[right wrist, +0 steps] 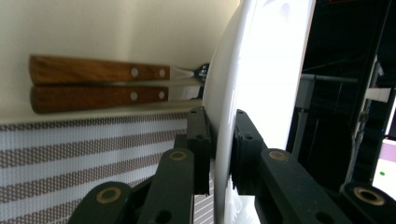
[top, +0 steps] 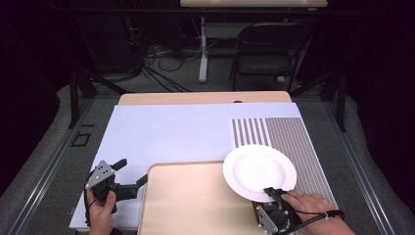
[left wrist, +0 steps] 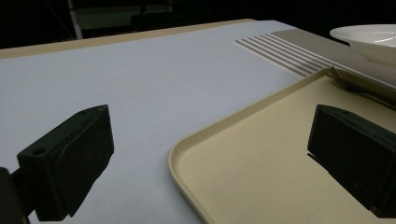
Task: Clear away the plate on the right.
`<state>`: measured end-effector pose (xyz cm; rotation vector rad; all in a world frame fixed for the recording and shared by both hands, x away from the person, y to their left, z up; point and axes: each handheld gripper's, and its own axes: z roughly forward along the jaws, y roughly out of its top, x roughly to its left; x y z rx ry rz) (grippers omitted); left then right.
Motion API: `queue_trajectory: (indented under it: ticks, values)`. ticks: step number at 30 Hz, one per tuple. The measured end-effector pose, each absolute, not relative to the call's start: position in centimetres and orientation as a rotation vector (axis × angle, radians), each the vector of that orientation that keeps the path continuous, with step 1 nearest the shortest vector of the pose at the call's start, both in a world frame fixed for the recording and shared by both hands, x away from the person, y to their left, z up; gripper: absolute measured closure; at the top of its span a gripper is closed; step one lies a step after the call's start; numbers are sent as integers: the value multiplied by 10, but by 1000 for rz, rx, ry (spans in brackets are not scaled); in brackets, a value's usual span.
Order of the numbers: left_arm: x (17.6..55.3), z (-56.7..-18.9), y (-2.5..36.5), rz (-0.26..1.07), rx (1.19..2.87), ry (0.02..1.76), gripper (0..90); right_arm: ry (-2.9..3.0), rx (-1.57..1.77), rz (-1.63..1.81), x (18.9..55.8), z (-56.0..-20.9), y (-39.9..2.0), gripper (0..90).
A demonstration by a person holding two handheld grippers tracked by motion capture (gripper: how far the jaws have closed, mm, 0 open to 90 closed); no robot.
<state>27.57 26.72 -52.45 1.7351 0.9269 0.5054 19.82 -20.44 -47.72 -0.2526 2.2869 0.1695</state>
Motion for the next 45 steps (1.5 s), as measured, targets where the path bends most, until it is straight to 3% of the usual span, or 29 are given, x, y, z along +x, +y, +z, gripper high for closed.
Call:
queue_trajectory:
  ticks: [45]
  values:
    - [276, -525, 268, 493, 1727, 936, 5, 2279, -549, 323, 174, -499, -118, 793]
